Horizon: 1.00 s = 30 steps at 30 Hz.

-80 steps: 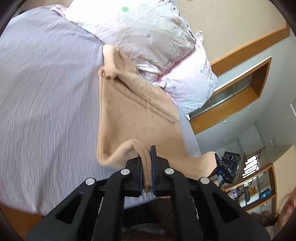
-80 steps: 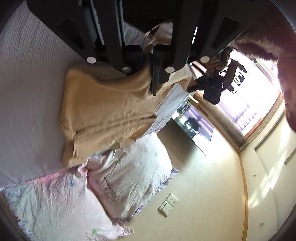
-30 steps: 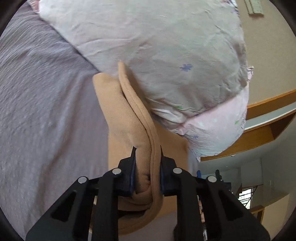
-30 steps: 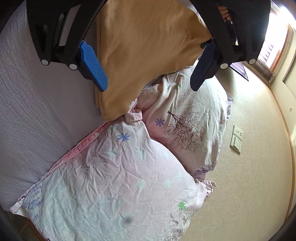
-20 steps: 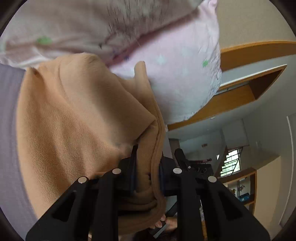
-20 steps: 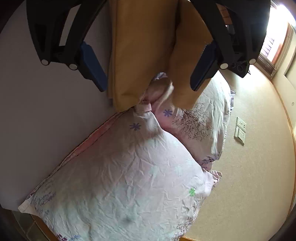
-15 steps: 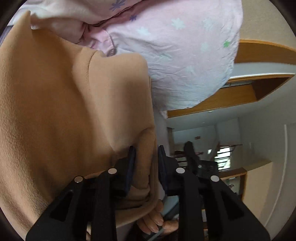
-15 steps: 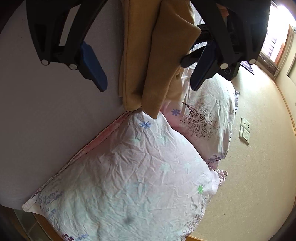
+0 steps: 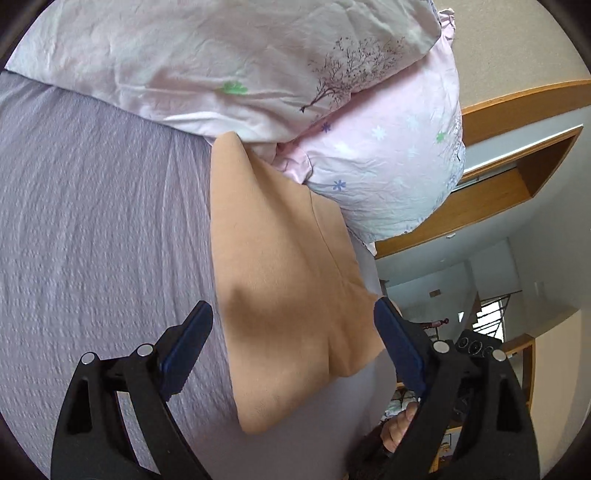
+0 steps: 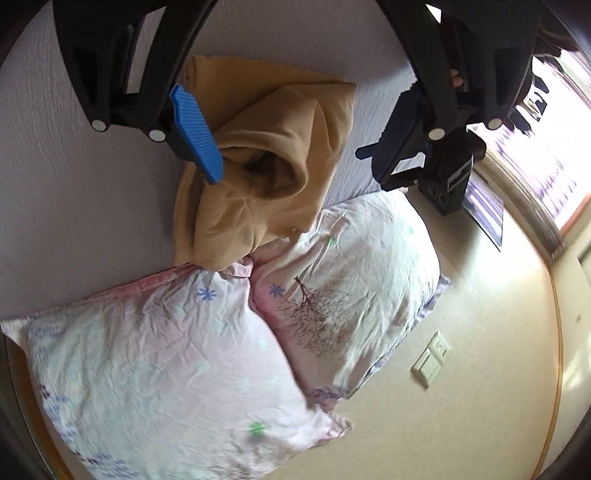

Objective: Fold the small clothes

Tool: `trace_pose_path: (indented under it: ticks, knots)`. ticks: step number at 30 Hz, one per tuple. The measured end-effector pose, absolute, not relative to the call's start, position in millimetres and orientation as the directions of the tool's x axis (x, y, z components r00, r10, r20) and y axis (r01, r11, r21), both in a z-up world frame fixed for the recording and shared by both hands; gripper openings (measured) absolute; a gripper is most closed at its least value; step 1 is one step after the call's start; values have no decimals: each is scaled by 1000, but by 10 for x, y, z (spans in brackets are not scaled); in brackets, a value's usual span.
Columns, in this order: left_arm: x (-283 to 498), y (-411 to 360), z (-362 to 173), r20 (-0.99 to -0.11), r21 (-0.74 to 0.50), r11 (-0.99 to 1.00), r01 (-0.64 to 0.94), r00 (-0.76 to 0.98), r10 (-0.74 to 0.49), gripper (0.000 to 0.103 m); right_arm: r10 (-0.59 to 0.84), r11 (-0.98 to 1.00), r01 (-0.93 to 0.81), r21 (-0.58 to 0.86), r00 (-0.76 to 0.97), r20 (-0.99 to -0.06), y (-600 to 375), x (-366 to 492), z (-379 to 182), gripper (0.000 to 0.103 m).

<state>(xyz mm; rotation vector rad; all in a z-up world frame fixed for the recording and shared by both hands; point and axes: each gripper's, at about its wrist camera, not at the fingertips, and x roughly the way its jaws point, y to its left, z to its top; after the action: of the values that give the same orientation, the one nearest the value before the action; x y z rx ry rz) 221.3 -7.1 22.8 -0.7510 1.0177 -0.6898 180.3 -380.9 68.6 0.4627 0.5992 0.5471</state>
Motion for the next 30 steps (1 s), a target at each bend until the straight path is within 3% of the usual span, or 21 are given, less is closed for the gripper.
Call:
trace_pose_path:
  ticks: [2,4,5,6,11,14,16,18,19,21,24,28,29,30]
  knots:
    - [2141,-164,217,-459,-823,537,189,338,-822,89,545,823,-338,456,696,-469,-3580,1853,714,77]
    - [2066,-319,261,-455,-810,533,246,310,-835,89,481,872,-311,379,693,-538,-3427,1961,643,66]
    - [2028,-416,296,-470,-789,548,277,302,-829,89,463,883,-304,356,681,-567,-3385,2017,583,30]
    - [1990,-495,317,-487,-766,566,307,298,-821,89,457,887,-295,354,657,-599,-3368,2063,511,9]
    - [1845,-661,269,-572,-677,630,380,266,-776,89,473,864,-207,460,647,-598,-3804,1783,257,8]
    - [1821,-725,203,-601,-663,638,392,228,-766,88,500,838,-130,530,571,-651,-3968,1719,-70,10]
    - [1783,-742,204,-622,-637,654,408,229,-748,88,566,779,-121,615,559,-606,-4077,1720,-62,20]
    - [1764,-699,213,-618,-641,653,404,233,-751,88,611,701,-128,702,616,-498,-4262,1764,115,51]
    - [1770,-679,208,-614,-648,649,399,231,-755,88,602,688,-136,713,656,-455,-4326,1818,216,54]
    - [1791,-657,183,-608,-663,642,385,224,-762,88,555,724,-129,677,692,-462,-4340,2076,361,52]
    - [1787,-688,161,-618,-650,652,390,227,-753,88,505,790,-95,606,660,-556,-4166,2626,331,42]
    - [1782,-712,153,-619,-648,653,392,228,-751,88,465,834,-42,550,589,-661,-3972,3146,115,41]
    - [1802,-719,149,-617,-652,651,388,226,-754,88,471,835,-45,548,573,-670,-3926,3211,67,15]
    - [1818,-712,144,-615,-657,648,385,223,-756,88,467,843,-52,535,565,-680,-3878,3233,29,5]
